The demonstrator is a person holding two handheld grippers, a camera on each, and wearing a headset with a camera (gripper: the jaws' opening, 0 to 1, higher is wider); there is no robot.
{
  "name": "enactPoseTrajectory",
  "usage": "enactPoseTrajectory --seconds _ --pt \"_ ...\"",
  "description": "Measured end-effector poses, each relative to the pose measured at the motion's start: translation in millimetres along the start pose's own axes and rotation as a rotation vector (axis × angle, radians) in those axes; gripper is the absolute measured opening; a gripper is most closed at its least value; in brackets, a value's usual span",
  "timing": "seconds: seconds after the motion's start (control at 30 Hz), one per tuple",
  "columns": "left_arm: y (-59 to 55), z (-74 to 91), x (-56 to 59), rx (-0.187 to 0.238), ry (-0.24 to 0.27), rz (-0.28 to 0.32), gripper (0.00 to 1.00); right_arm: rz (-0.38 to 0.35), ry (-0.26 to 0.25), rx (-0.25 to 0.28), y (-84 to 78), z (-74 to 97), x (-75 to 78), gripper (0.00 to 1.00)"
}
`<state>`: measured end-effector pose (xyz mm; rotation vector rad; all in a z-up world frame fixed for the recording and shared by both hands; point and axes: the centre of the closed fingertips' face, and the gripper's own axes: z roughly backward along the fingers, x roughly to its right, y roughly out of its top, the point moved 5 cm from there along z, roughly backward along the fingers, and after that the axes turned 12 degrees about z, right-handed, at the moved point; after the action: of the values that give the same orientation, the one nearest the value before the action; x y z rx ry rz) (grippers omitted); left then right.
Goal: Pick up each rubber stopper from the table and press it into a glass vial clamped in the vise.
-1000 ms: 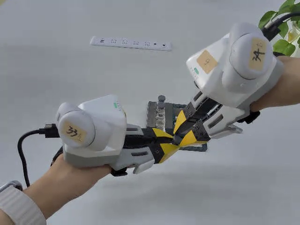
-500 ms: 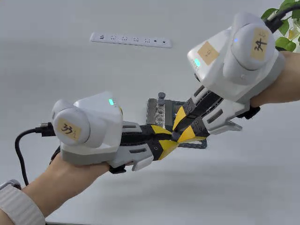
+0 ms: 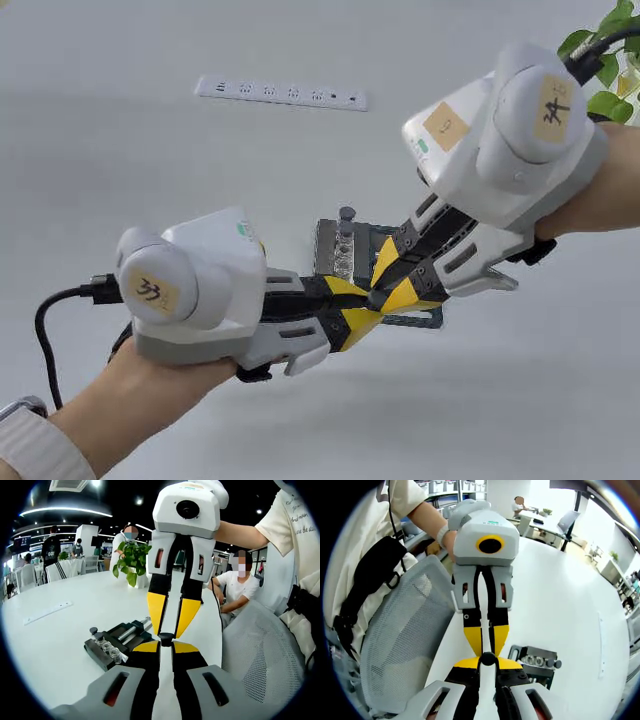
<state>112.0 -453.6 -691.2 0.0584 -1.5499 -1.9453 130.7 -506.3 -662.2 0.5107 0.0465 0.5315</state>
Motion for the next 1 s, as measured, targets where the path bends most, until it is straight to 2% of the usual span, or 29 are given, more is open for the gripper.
enactPoseTrajectory --seconds 0.13,0.57,0.8,1.0 --pt "0.6 0.8 -4.0 -0.003 0.019 -0.006 0.12 -0.003 0.003 -0.001 -1.5 1.0 0.2 0.06" --pt "-5.2 5.3 -15.4 -0.011 0.078 0.002 0.43 -0.003 0.006 -0.020 -8.4 2.1 6.2 0.06" --pt "-8.6 8.2 -26.2 -0.019 0.113 0.008 0.53 0.009 0.005 -0.039 -14.6 1.9 18.4 0.06" --pt "-12.3 9.3 -32.6 -0.036 0.136 0.007 0.59 0.028 0.007 -0.078 -22.5 0.0 31.9 0.06"
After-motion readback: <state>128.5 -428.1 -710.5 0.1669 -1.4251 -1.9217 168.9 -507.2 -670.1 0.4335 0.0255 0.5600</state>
